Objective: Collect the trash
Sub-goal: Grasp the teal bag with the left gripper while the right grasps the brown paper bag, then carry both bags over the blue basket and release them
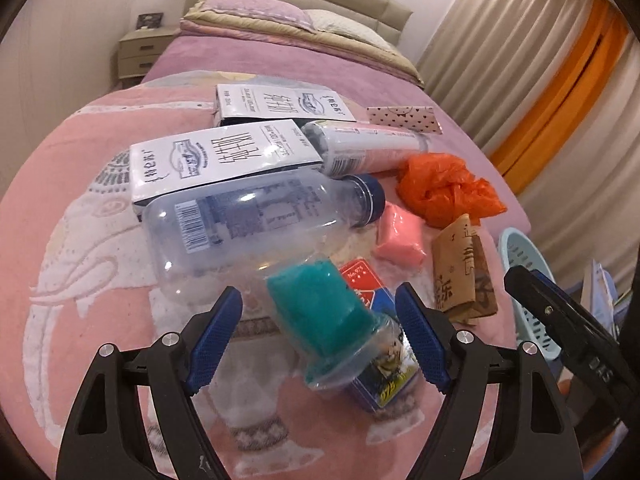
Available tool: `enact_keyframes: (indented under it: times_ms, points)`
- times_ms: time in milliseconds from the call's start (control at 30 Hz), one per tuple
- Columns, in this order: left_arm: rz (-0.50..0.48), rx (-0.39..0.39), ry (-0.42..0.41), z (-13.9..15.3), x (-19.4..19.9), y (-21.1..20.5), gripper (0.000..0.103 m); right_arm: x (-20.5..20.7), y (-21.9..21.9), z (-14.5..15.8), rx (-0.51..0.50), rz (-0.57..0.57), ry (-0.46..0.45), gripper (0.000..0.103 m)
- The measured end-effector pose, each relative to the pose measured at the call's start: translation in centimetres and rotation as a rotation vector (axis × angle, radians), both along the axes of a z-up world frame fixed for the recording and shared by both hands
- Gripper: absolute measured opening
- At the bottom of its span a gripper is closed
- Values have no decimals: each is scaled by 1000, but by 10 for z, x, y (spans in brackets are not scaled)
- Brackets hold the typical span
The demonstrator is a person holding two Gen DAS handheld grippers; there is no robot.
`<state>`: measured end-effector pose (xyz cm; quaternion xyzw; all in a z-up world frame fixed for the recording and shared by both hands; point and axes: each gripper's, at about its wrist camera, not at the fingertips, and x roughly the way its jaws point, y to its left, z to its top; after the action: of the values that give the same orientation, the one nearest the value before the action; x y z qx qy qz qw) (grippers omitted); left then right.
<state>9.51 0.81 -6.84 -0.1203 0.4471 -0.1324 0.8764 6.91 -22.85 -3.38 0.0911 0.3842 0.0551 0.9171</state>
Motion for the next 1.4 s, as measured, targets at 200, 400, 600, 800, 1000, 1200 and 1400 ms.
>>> enact_keyframes:
  times_ms: [200,400,600,800,1000,1200,1400]
  points:
    - [-12,-4,34,-9,2,2,52,7,6,-5,10,4,24,80]
    - [-14,-28,19,-8,-5,12,37,19,12,-15,5,-19,69,80]
    - [-24,-15,-26,3,-14,9,36,28,10,-28,36,-32,114,80]
    - [-46,-3,-67,16,-18,1,36,27,6,-34,60,-17,132,58]
    - [-80,3,-97,25,-23,-14,36,17,0,-28,69,3,109,29]
    - [-114,11,-151,42,-31,-31,36,2,-12,-9,86,5,61,22]
    - [-135,11,-188,57,-35,-47,36,-14,-31,15,111,-12,-6,22]
